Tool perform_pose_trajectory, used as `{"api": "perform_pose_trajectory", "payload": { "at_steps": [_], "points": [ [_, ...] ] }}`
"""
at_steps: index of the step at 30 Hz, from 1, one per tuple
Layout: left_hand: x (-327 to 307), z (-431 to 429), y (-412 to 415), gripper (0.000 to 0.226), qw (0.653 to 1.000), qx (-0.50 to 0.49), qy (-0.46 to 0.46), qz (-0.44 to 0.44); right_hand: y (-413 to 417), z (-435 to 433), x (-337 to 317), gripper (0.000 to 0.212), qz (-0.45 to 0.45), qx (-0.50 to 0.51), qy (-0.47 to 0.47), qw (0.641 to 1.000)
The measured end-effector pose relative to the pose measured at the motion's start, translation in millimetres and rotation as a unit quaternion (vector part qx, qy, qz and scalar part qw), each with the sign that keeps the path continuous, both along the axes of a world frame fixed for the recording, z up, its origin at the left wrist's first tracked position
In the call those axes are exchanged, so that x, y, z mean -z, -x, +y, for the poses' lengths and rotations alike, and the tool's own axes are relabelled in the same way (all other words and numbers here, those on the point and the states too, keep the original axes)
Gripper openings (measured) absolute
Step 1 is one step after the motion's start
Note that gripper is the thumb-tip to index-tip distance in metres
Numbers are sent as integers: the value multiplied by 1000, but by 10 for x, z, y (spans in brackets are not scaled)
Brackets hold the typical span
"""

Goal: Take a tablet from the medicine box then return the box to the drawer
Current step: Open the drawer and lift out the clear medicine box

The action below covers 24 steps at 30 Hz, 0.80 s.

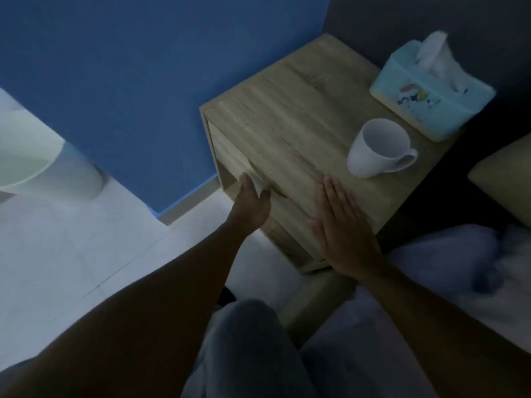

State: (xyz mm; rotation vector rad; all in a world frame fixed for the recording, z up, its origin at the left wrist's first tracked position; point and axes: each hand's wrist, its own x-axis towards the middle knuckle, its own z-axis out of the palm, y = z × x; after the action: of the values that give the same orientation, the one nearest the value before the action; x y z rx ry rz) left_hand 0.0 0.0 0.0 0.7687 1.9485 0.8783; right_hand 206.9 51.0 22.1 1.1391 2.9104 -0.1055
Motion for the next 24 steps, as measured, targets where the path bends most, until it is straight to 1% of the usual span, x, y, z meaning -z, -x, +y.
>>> {"api": "perform_pose_trajectory", "payload": {
  "at_steps": [2, 4, 8, 11, 13, 16, 20, 24],
  "points": [
    [9, 104, -24, 75, 997, -32, -66, -6, 14, 16, -12, 71, 5, 2, -4, 1000],
    [-18, 171, -77, 72, 993, -55, -103, -11, 7, 13, 27, 70, -1, 0, -15, 1000],
    [24, 180, -138, 89, 991, -55, -125, -13, 4, 37, 49, 70, 5, -3, -13, 1000],
    [47, 181, -122, 94, 991, -60, -119, -30, 7, 38, 59, 70, -3, -4, -11, 1000],
    [-7, 199, -97, 102, 990, -80, -101, -58, 11, 39, 58, 70, -4, -3, -11, 1000],
    [-64, 179, -75, 110, 989, -90, -81, -88, 4, 50, 74, 70, 9, 3, -6, 1000],
    [-79, -43, -18, 109, 990, -90, -63, -89, -5, 57, 104, 70, 11, 3, -4, 1000],
    [-45, -408, 108, 107, 990, -76, -69, -92, -6, 72, 96, 72, 8, 4, 4, 1000]
  ]
}}
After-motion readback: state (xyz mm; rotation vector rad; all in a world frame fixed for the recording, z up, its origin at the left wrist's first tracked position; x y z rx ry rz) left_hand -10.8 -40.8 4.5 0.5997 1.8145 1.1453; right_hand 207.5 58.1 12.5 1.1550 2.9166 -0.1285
